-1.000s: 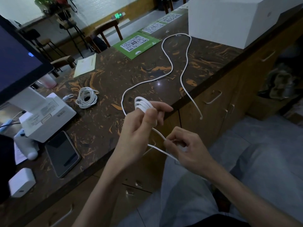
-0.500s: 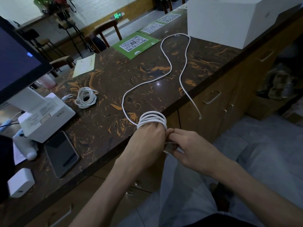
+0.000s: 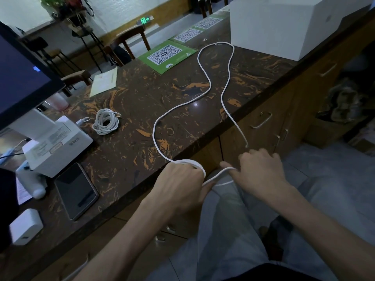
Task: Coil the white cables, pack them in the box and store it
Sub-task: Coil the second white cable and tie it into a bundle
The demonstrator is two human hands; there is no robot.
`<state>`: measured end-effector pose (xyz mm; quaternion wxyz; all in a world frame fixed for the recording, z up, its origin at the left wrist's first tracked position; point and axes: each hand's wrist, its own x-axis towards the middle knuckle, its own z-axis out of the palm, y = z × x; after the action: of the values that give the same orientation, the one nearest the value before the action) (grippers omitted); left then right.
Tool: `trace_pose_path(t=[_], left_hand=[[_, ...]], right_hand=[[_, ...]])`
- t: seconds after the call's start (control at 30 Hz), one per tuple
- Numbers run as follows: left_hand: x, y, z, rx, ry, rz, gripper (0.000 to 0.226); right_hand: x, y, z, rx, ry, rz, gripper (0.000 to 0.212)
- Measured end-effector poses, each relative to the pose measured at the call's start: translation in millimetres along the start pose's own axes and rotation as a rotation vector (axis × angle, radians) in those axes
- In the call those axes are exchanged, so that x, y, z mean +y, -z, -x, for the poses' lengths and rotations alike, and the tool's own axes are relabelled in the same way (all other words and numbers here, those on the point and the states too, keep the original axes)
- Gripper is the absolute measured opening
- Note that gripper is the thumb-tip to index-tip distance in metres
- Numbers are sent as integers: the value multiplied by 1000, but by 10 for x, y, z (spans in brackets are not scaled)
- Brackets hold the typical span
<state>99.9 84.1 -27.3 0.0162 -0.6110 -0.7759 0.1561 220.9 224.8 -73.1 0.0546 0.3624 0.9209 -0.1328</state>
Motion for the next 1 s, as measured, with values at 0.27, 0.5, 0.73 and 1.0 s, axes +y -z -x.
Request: trace_pose_path(t=[0.27,0.5,0.73,1.0], left_hand=[[188,142,124,-264,-159,772,60],[273,215,197,-476,-177,1511,51],[288,149,229,-424,-193,1938,46],[-159,267,152,74,-23,2082,51]], right_hand=[[-95,-144,-101,700,408,-523,34],[-283,-142,-141,790,503,-568,31],[-285,-197,-196,617,561,-569,25],[-63,-368,-143,203,618,-1058,21]])
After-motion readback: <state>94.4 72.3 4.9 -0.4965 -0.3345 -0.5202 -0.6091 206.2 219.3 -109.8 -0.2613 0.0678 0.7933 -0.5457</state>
